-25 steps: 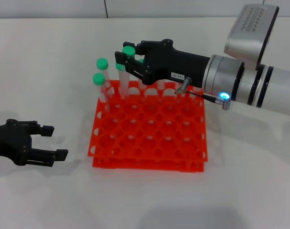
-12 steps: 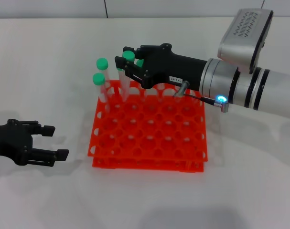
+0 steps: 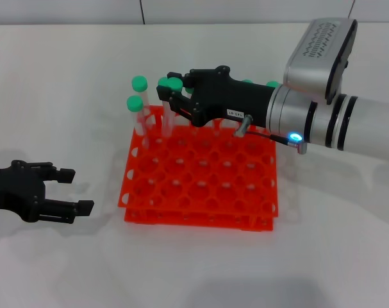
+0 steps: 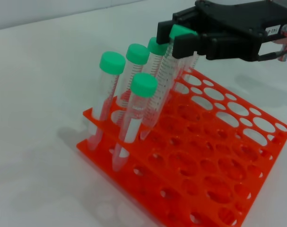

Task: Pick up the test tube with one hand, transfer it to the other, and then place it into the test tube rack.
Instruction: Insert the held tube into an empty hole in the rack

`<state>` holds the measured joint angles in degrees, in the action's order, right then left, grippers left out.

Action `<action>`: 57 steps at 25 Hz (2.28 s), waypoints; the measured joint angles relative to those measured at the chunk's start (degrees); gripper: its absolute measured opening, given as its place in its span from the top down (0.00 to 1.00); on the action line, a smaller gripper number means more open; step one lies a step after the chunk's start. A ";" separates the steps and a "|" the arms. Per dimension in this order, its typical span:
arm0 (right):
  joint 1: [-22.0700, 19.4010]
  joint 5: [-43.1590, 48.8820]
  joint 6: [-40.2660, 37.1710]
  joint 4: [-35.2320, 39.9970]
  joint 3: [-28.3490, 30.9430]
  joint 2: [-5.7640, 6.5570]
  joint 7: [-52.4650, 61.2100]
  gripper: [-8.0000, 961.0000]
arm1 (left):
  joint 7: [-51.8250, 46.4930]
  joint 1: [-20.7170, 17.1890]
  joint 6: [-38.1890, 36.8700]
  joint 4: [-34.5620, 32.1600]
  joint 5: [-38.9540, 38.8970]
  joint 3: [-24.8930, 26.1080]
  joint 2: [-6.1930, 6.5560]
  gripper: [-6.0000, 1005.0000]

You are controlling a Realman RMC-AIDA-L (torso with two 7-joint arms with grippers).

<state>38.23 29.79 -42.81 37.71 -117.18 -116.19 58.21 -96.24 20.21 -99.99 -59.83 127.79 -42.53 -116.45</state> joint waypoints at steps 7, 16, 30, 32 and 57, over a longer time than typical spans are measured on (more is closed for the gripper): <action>-0.15 0.01 1.49 -0.08 -1.40 0.00 -0.53 0.72 | 0.41 0.00 0.14 -0.01 0.00 0.05 -0.06 0.13; -0.59 0.01 1.86 -0.09 -2.14 0.00 -0.64 0.72 | 0.45 0.00 0.25 0.02 0.00 0.09 -0.10 0.13; -0.18 0.04 1.97 0.41 -3.30 0.00 -0.32 0.72 | 0.45 -0.12 0.32 0.07 0.00 0.09 -0.09 0.13; -0.17 0.13 2.05 0.55 -3.30 0.00 -0.26 0.72 | 0.47 -0.14 0.33 0.07 0.00 0.09 -0.09 0.13; 1.24 0.47 4.68 1.50 -5.50 0.10 1.47 0.72 | 1.82 -0.49 0.83 1.57 -0.03 0.17 -0.01 0.13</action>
<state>39.47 30.26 -38.13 39.20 -122.69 -116.09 59.68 -94.42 19.72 -99.16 -58.26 127.76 -42.36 -116.46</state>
